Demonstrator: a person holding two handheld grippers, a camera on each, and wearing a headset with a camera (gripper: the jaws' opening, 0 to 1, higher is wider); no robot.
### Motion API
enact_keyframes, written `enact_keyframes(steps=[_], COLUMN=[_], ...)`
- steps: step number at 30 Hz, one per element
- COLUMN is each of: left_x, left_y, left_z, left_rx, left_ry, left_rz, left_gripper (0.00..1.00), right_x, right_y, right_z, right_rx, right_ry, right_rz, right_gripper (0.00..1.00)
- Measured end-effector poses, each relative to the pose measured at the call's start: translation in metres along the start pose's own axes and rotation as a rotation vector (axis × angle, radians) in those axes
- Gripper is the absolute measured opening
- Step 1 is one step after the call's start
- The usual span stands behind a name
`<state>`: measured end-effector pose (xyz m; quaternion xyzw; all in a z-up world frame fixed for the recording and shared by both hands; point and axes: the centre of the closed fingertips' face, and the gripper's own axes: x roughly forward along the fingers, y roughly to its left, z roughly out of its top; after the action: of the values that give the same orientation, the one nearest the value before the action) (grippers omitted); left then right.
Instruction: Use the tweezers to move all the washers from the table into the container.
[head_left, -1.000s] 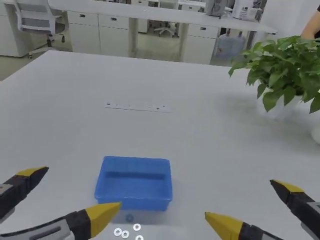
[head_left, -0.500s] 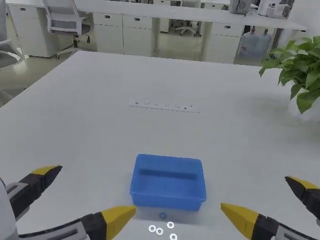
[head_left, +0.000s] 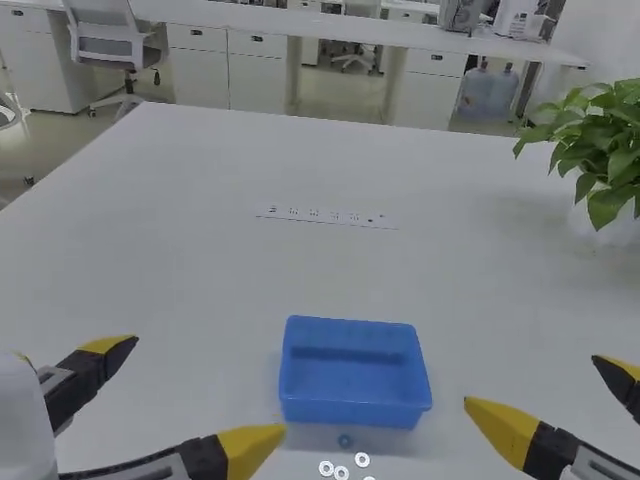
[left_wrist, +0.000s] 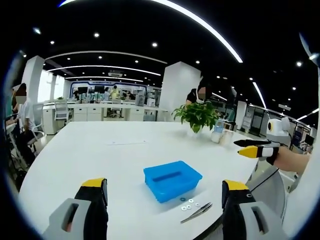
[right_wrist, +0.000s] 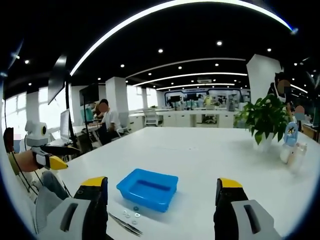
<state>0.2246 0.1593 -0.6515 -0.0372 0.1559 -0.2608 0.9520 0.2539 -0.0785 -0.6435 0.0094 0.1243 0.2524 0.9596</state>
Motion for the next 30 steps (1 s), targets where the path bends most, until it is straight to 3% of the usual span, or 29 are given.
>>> enact_keyframes(steps=[5, 7, 8, 10, 13, 17, 19, 24, 26, 30], left_x=[0.005, 0.012, 0.015, 0.021, 0.033, 0.047, 0.052, 0.059, 0.06, 0.064], left_y=[-0.002, -0.002, -0.004, -0.012, -0.03, -0.049, -0.054, -0.059, -0.064, -0.065], left_z=[-0.008, -0.018, -0.027, -0.032, -0.048, -0.068, -0.074, -0.095, -0.104, -0.12], left_rx=[0.008, 0.018, 0.021, 0.037, 0.046, 0.131, 0.159, 0.166, 0.184, 0.255], left_ry=[0.04, 0.077, 0.123, 0.145, 0.222, 0.317, 0.347, 0.443, 0.479, 0.551], left_rz=[-0.039, -0.039, -0.044, -0.065, -0.136, -0.205, -0.224, -0.286, -0.336, -0.386], left_gripper=[0.92, 0.88, 0.84, 0.76, 0.69, 0.57, 0.52, 0.42, 0.36, 0.26], right_x=[-0.001, -0.003, -0.004, -0.008, -0.013, -0.019, -0.023, -0.029, -0.031, -0.032], right_y=[0.008, 0.013, 0.014, 0.013, 0.008, 0.001, -0.007, -0.016, -0.015, -0.011], right_z=[-0.004, -0.009, -0.012, -0.012, -0.02, -0.029, -0.038, -0.044, -0.045, -0.05], right_rx=[0.013, 0.01, 0.006, -0.004, -0.013, -0.007, -0.037, -0.009, -0.003, -0.01], right_ry=[0.007, 0.029, 0.052, 0.051, 0.088, 0.11, 0.152, 0.17, 0.168, 0.181], right_rz=[0.002, 0.032, 0.048, 0.061, 0.065, 0.064, 0.037, 0.036, 0.042, 0.059], right_gripper=[0.82, 0.8, 0.79, 0.76, 0.66, 0.59, 0.53, 0.48, 0.45, 0.38])
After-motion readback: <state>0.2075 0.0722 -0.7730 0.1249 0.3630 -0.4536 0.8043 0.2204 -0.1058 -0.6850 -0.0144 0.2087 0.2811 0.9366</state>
